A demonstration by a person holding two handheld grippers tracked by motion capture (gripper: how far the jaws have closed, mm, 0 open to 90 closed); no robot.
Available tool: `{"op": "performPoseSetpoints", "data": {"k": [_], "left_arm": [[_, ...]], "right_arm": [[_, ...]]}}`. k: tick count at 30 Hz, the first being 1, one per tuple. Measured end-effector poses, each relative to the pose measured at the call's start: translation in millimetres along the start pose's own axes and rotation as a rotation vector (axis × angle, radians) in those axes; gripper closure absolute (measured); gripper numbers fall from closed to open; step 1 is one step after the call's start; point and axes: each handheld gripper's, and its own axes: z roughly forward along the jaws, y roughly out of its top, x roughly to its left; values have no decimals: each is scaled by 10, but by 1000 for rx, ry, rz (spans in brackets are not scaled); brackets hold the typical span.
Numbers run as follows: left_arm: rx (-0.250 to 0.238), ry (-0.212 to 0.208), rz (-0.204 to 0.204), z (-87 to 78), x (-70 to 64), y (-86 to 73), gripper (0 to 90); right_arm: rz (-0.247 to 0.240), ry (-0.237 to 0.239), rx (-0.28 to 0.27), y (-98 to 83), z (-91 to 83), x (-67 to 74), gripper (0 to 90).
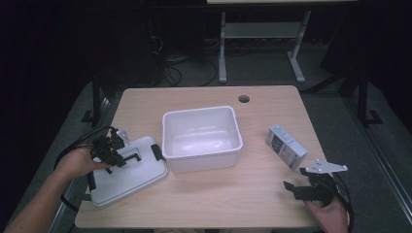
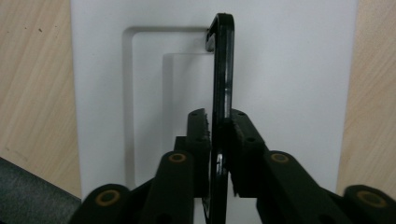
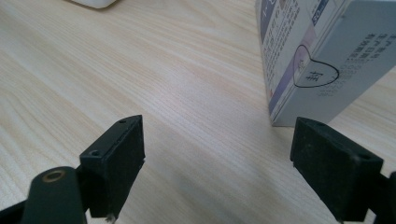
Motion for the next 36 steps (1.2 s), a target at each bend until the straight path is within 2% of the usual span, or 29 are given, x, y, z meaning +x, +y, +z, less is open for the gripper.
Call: {"op": "performPoseSetpoints", "data": {"k": [3, 10, 21, 30, 36], "left_arm": [[-11, -1, -13, -16, -9, -6, 729], [-30, -17, -8, -71, -31, -2, 621], [-91, -5, -26, -236, -70, 11, 505], [-134, 15, -41, -309, -92, 58, 376], [-149, 22, -44, -357, -94, 60, 357]], "right_arm": [[-1, 0, 8, 1, 8, 0, 172], [-19, -6, 49, 26, 44, 28, 172], [3, 7, 92, 102, 20, -15, 172], [-4, 2, 186, 151, -53, -37, 161], [-23, 14, 260, 223, -77, -38, 162]]}}
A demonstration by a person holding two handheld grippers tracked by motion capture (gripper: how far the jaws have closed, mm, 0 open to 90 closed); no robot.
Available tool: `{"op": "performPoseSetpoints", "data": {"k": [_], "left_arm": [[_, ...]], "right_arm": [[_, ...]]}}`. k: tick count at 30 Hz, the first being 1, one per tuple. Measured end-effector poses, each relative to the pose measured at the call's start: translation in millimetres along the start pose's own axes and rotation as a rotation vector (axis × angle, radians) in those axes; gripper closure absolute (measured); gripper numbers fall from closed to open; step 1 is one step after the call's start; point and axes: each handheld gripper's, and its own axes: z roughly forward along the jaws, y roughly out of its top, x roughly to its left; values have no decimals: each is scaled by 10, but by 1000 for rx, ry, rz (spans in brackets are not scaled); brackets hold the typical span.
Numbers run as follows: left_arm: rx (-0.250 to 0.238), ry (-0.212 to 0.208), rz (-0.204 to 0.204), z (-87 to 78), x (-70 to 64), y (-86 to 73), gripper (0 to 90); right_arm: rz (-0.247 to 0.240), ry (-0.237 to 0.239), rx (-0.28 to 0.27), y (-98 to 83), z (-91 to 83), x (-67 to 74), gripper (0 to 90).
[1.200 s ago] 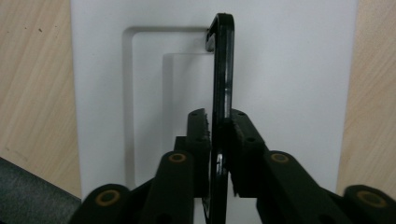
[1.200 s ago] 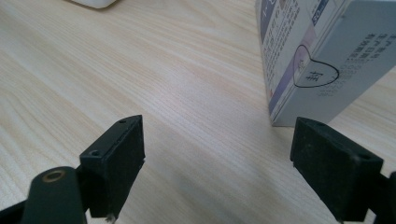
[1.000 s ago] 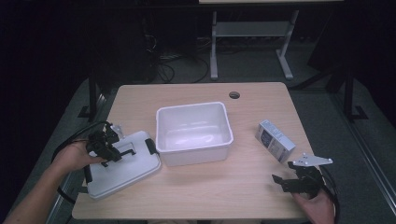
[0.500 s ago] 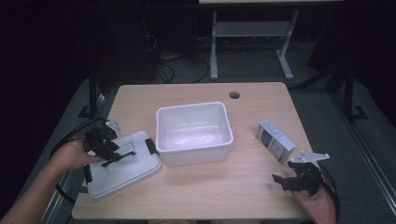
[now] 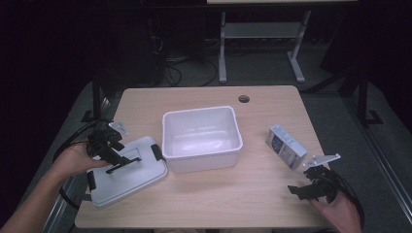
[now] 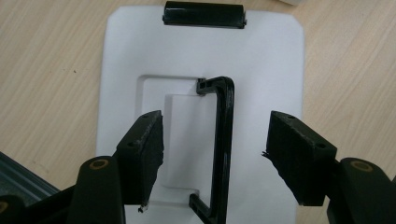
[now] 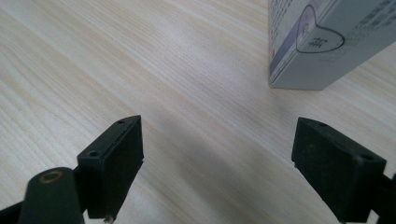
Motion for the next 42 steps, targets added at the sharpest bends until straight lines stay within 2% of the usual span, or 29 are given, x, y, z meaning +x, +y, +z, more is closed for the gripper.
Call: {"op": "performPoseSetpoints", "data": {"k": [11, 26, 42], "left_arm": [[-24, 10, -13, -62, -27, -63, 337], [-37, 20, -20, -97, -18, -59, 324], [-47, 23, -23, -131, -17, -76, 316]], "right_arm": [[-17, 3, 33, 136, -206, -3, 162], [-32, 15, 81, 217, -275, 1, 162], [-44, 21, 138, 337, -437, -16, 168]]}}
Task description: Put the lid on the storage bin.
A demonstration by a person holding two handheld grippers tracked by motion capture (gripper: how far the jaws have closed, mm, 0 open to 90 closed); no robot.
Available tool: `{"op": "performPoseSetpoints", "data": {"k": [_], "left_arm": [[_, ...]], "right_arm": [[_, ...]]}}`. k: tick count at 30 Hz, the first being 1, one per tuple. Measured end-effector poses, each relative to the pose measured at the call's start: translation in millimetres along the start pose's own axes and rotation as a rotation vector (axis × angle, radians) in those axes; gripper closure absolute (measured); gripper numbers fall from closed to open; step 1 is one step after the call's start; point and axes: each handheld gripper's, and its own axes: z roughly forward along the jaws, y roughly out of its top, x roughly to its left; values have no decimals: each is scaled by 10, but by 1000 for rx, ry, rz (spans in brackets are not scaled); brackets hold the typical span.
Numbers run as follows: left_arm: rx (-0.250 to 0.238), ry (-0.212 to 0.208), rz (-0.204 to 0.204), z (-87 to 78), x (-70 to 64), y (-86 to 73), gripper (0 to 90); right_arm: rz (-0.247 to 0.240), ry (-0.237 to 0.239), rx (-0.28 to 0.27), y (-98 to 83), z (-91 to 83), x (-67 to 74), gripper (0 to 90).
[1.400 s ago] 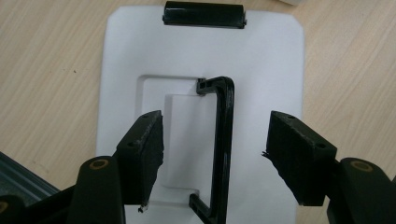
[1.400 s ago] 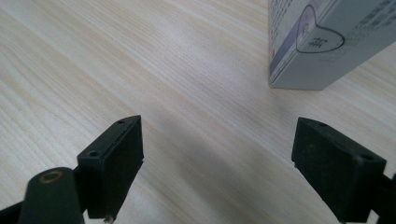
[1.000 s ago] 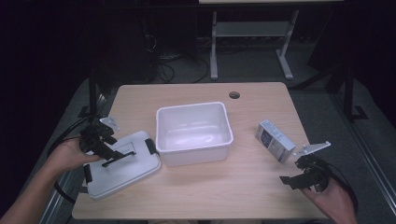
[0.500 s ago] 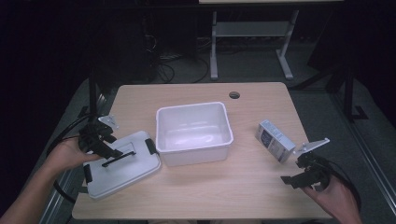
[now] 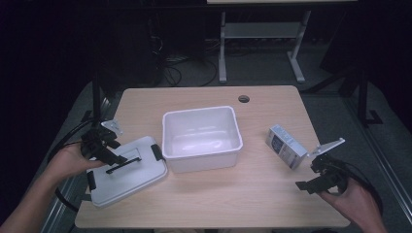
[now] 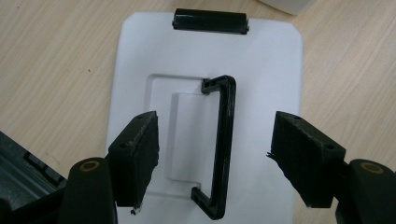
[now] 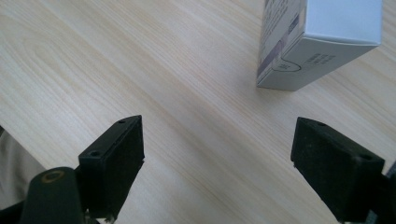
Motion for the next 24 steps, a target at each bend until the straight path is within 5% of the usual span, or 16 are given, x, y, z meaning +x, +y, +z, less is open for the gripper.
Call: {"op": "performPoseSetpoints", "data": {"k": [24], "left_arm": [[-20, -5, -7, -14, 8, 2, 306]], "right_arm": [[-28, -26, 151, 320, -296, -124, 167]]}}
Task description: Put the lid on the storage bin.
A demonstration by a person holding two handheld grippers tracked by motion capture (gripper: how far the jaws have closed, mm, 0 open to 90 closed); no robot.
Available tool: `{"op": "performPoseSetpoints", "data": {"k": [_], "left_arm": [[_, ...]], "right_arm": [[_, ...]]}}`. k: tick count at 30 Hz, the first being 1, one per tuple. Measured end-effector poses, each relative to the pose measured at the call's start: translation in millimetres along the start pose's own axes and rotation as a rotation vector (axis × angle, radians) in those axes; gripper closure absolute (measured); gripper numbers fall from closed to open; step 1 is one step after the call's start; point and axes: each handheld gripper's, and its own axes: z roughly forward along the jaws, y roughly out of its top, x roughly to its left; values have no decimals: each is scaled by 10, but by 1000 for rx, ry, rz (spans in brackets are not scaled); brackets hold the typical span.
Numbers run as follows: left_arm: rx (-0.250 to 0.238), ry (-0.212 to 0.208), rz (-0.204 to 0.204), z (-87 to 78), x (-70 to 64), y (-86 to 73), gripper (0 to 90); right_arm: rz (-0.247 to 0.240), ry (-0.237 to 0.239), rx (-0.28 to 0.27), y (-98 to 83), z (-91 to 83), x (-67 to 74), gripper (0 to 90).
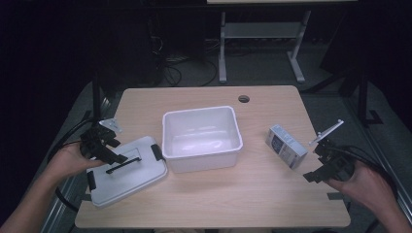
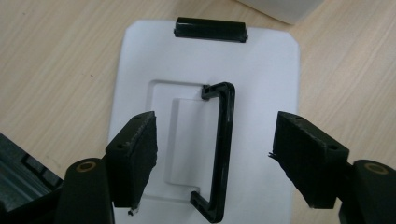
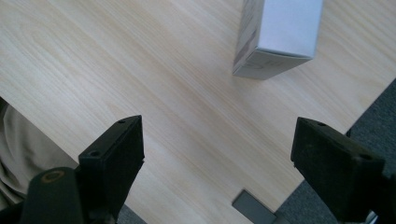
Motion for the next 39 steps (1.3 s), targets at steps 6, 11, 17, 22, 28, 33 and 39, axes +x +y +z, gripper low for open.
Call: {"op": "performPoseSetpoints", "data": {"k": [6, 11, 17, 22, 28, 33, 39], "left_arm": [[-1, 0, -7, 5, 3, -2, 292], [0, -2, -7, 5, 9, -4, 286], [3, -5, -6, 19, -6, -13, 283], [3, -3, -4, 20, -3, -20, 283], [0, -1, -1, 21, -1, -23, 287], [-1, -4, -5, 54, -2, -34, 286], [-3, -10, -3, 52, 2, -35, 292]], "right_arm": [[-1, -11, 32, 112, -27, -56, 168], [2, -13, 48, 214, -19, -87, 168], [-14, -24, 69, 360, 2, -116, 167], [-23, -27, 70, 506, -8, -148, 171], [-22, -19, 80, 620, 26, -190, 176], [-31, -13, 101, 699, 73, -214, 176], [-38, -22, 130, 823, 106, -234, 176]]}}
